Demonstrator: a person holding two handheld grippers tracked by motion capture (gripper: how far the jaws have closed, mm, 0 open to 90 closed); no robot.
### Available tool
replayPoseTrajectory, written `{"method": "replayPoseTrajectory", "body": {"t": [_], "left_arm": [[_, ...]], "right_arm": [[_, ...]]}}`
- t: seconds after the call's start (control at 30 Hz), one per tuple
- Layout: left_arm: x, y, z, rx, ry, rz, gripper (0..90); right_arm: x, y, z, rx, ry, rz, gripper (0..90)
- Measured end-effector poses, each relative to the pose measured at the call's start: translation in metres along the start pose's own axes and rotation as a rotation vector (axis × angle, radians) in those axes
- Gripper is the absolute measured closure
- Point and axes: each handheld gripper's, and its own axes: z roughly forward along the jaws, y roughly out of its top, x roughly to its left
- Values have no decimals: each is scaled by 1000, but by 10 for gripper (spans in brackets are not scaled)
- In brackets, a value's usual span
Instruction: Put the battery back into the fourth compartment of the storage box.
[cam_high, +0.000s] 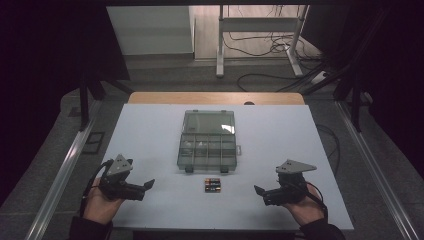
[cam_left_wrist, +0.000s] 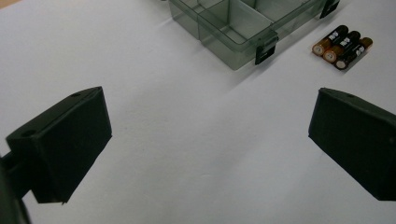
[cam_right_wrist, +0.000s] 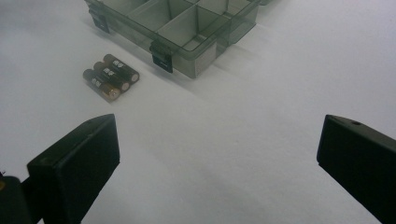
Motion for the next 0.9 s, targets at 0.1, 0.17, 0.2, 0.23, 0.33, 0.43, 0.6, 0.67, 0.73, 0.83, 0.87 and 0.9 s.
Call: {"method": "replayPoseTrajectory", "body": {"t": [0.1,0.17,0.2,0.23,0.33,0.43,0.6,0.67,0.73,0.83,0.87,0.9], "left_arm": [[0,0,1,-1,-1,6,0],[-1,0,1,-2,0,9,0],[-1,0,1,-2,0,9,0],[-1,0,2,-4,-3,10,0],[-1,1,2,-4,-6,20,0],[-1,1,3,-8,-11,21,0],[0,0,3,-20,-25,14,0],[1,0,3,-22,-31,10,0],[1,0,3,-27,-35,11,0],[1,0,3,-30,-37,12,1],[1,0,3,-30,-37,11,1],[2,0,3,-29,-36,11,2]], "right_arm": [[1,0,1,6,5,-5,0],[2,1,1,7,9,-10,0],[2,1,1,7,8,-14,0],[2,1,1,7,10,-19,0],[3,2,2,13,16,-26,0],[4,4,3,19,23,-31,0],[4,7,4,24,32,-35,0],[4,8,4,25,35,-29,0],[5,8,4,25,36,-33,0],[5,10,5,28,40,-42,0],[6,10,5,32,41,-47,0],[6,11,6,35,44,-50,0]]}}
